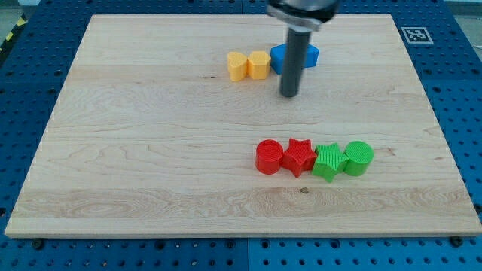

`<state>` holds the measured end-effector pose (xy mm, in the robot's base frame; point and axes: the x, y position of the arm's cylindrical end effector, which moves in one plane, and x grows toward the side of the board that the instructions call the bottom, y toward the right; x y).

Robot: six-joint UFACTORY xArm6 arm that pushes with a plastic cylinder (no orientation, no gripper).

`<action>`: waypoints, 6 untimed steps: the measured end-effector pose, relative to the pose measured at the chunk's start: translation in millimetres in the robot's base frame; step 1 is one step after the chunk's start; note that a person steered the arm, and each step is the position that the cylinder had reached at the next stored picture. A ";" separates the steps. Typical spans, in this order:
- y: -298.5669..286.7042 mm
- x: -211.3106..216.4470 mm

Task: Slightly push the yellow blocks into the cube

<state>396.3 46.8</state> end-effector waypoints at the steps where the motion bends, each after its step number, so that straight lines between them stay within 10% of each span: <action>1: -90.4 -6.2; 3: -182.1 -113.6; 6: -88.9 -49.8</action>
